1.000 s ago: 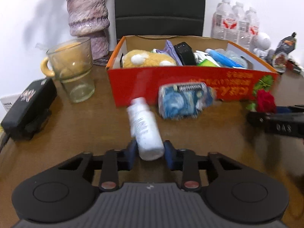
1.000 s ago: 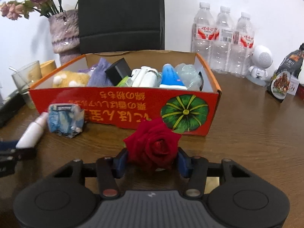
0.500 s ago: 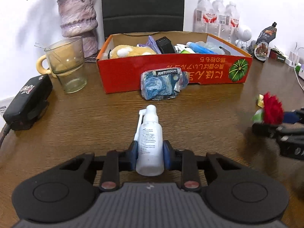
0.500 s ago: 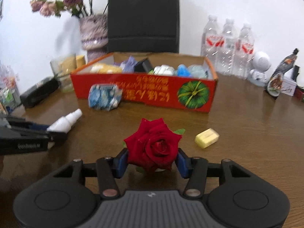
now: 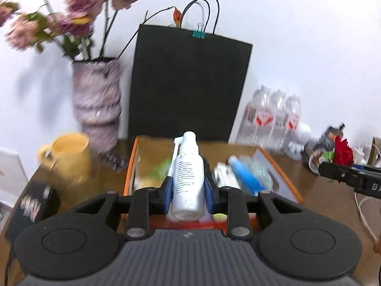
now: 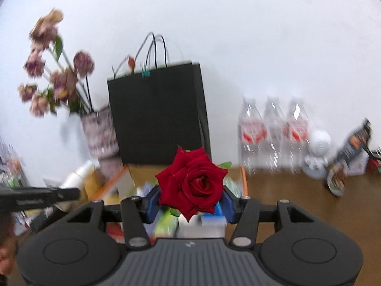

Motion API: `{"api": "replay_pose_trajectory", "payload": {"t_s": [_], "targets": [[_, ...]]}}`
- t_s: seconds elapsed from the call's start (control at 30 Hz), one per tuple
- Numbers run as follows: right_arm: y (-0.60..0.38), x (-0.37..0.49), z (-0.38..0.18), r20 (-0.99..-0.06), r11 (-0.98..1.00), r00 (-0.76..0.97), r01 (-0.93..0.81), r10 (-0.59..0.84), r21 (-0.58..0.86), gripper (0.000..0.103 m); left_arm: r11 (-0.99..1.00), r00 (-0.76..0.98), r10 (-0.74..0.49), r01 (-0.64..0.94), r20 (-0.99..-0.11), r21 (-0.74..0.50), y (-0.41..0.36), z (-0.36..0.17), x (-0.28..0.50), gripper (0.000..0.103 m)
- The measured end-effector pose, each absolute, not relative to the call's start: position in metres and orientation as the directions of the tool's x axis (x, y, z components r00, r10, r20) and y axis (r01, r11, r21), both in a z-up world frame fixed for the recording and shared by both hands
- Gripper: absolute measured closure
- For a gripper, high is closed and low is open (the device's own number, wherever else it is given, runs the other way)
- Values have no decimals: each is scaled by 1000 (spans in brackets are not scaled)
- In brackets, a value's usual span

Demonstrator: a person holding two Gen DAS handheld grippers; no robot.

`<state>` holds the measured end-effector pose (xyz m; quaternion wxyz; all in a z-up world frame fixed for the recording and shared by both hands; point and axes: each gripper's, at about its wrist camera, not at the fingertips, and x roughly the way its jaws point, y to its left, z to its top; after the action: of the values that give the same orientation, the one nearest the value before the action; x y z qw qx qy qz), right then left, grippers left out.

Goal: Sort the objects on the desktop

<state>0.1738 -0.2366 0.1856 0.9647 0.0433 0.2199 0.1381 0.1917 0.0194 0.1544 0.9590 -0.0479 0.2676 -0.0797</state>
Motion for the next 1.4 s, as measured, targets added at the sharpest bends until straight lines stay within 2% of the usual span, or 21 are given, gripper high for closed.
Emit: {"api": "replay_pose_trajectory", "payload": {"t_s": [0.13, 0.33, 0.53, 0.57, 0.63, 0.67, 0.7, 0.77, 1.07, 1.13, 1.2, 1.4], "targets": [[-222, 234, 188, -467, 959, 838, -241, 283, 151, 52, 991, 825, -132, 103, -550, -83, 12, 150, 244, 75], [-204, 300, 135, -581, 973, 780, -194, 232, 128, 52, 996, 793, -88, 70, -603, -53, 14, 113, 287, 75], [-196, 342, 94, -601, 977, 770, -163, 214, 139, 50, 996, 780, -88, 67, -620, -58, 15, 91, 318, 74], [-197, 346, 91, -595, 977, 775, -156, 213, 146, 47, 997, 782, -76, 60, -619, -47, 14, 88, 320, 72], [-199, 347, 88, -577, 974, 785, -158, 224, 163, 21, 998, 794, -63, 68, -605, -14, 13, 88, 318, 58], [-202, 345, 89, -565, 972, 792, -157, 229, 174, 19, 997, 800, -61, 71, -597, -8, 13, 90, 316, 48], [-205, 343, 91, -553, 970, 799, -156, 234, 185, 19, 997, 805, -61, 71, -590, -7, 14, 93, 314, 44], [-210, 340, 96, -546, 968, 805, -143, 234, 204, 17, 998, 814, -60, 67, -578, -9, 15, 100, 309, 44], [-213, 285, 109, -649, 966, 717, -172, 256, 191, 17, 999, 797, -41, 21, -603, -40, 21, 129, 256, 23], [-211, 254, 107, -647, 966, 718, -180, 258, 186, 17, 999, 793, -52, 33, -607, -43, 17, 129, 232, 20], [-209, 222, 105, -645, 966, 719, -187, 260, 180, 17, 998, 790, -68, 48, -609, -50, 13, 126, 205, 6], [-204, 128, 99, -639, 964, 722, -210, 266, 165, 15, 992, 784, -119, 116, -610, -45, -4, 94, 106, 0]]}}
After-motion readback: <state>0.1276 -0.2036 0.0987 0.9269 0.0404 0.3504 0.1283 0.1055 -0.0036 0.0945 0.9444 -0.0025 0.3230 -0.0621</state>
